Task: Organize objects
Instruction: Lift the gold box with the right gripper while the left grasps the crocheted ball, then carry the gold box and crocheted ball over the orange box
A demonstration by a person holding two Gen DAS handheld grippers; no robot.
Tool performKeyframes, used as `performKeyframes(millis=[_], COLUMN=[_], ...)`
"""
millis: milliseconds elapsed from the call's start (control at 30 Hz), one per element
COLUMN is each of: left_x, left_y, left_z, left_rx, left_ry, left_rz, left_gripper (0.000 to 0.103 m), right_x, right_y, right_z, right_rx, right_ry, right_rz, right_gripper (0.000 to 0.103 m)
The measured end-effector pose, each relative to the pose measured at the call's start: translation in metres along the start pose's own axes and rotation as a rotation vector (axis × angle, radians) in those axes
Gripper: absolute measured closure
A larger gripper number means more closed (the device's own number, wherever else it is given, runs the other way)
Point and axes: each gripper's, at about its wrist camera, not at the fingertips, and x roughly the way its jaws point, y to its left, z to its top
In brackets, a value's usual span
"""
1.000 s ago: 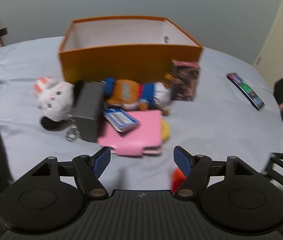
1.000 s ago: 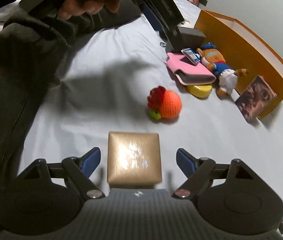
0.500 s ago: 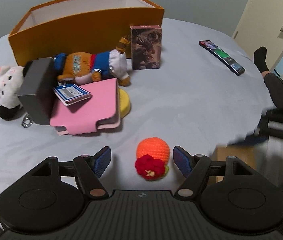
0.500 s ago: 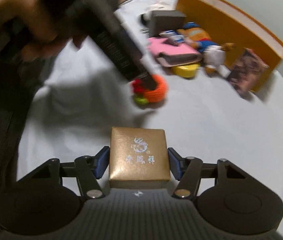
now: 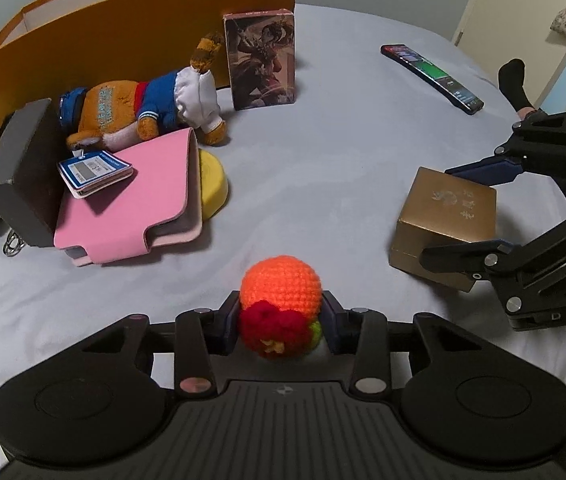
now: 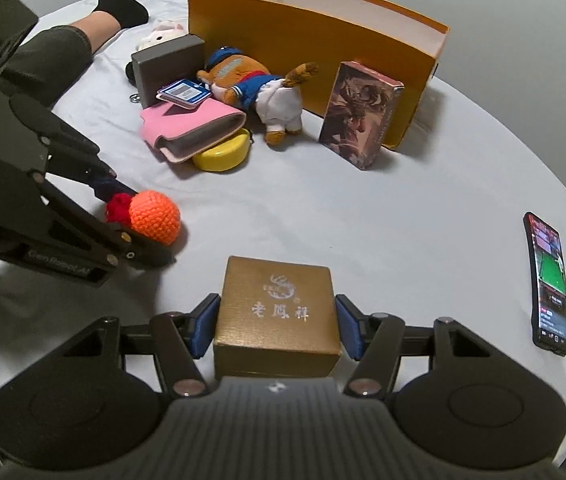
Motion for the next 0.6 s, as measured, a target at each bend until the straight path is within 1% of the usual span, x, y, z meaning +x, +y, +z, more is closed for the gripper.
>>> performKeyframes(millis=[133, 300, 500, 600], left_x=[-0.006, -0.023, -0.047, -0.057], left_y=[0.004, 0.014, 0.029, 0.04], left_z=[0.005, 0.023, 0.056, 0.073], left_rx=[0.005, -0.006, 0.003, 0.015], left_ry=[-0.01, -0.055, -0.126, -0.159], left_rz=[0.0, -0.013, 0.013, 0.039], left_gripper=[0.058, 0.058, 0.058, 0.058], right_x=[0.001, 0.0, -0.007, -0.011], right_y=[-0.006, -0.015, -0.024, -0.03], right_z=[0.0, 0.006, 0.02, 0.032], right_rx=[0.019, 0.059, 0.075, 0.068], right_ry=[0.003, 0.0, -0.022, -0.041], right_rz=[-0.004, -0.015, -0.033, -0.049], right_gripper=[0.041, 0.041, 0.041, 0.041])
